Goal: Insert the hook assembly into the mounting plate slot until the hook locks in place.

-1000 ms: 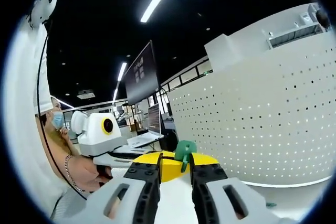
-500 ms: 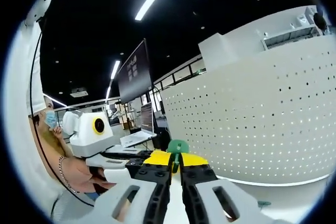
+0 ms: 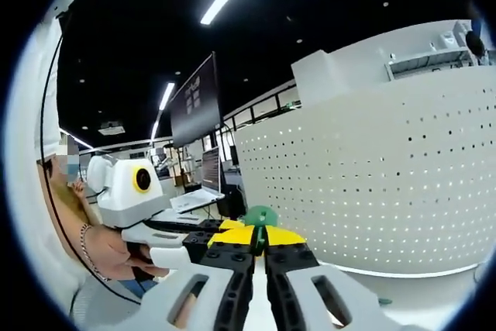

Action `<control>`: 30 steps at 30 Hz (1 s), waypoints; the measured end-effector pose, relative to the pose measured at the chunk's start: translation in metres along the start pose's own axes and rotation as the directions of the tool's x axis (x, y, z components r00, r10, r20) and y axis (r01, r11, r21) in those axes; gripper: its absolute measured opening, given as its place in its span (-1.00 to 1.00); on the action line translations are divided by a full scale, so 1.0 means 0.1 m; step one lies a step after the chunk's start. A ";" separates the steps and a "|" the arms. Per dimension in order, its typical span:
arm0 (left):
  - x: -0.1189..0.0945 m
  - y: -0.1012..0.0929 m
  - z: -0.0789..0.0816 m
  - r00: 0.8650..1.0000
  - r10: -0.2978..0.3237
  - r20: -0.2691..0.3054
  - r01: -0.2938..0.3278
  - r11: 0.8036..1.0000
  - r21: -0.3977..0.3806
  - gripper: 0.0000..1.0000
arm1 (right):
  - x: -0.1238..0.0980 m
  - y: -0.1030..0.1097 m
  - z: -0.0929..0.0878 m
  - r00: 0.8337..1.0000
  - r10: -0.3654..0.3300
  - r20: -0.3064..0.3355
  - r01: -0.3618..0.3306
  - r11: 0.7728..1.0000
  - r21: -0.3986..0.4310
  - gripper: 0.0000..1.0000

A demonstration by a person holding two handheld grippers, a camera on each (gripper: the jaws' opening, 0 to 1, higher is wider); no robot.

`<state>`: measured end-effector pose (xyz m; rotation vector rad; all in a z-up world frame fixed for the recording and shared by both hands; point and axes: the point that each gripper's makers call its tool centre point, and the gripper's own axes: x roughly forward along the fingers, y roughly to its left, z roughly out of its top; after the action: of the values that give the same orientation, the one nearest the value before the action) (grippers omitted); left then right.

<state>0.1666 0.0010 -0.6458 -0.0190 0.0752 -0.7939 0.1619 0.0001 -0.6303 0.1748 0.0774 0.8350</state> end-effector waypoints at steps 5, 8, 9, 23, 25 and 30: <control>0.00 0.01 -0.01 1.000 0.001 0.000 -0.001 1.000 -0.007 -0.95 | 0.01 0.00 0.00 1.000 -0.004 -0.012 0.004 1.000 0.006 -1.00; 0.00 0.00 -0.01 1.000 -0.002 0.000 0.002 1.000 -0.011 -0.94 | 0.00 -0.01 0.00 1.000 -0.006 -0.015 0.006 1.000 0.021 -1.00; 0.00 0.00 -0.01 1.000 -0.003 0.001 0.003 1.000 -0.008 -0.94 | 0.00 -0.01 0.00 1.000 -0.005 -0.018 0.006 1.000 0.028 -1.00; 0.00 0.00 -0.08 0.999 -0.026 -0.032 0.025 0.999 -0.022 -0.52 | 0.00 -0.02 0.00 1.000 -0.001 -0.020 0.001 0.999 0.040 -1.00; 0.01 -0.02 -0.11 0.998 -0.034 -0.043 0.034 0.999 -0.019 -0.38 | -0.01 -0.02 0.01 1.000 -0.003 -0.016 0.004 0.999 0.045 -1.00; 0.02 -0.04 -0.21 0.996 -0.039 -0.081 0.036 0.999 -0.037 0.02 | -0.02 -0.02 0.01 1.000 0.000 -0.014 0.001 0.998 0.056 -1.00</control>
<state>0.1636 -0.0031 -0.6669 -0.0215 0.1665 -0.8308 0.1624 -0.0030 -0.6300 0.2212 0.1144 0.8339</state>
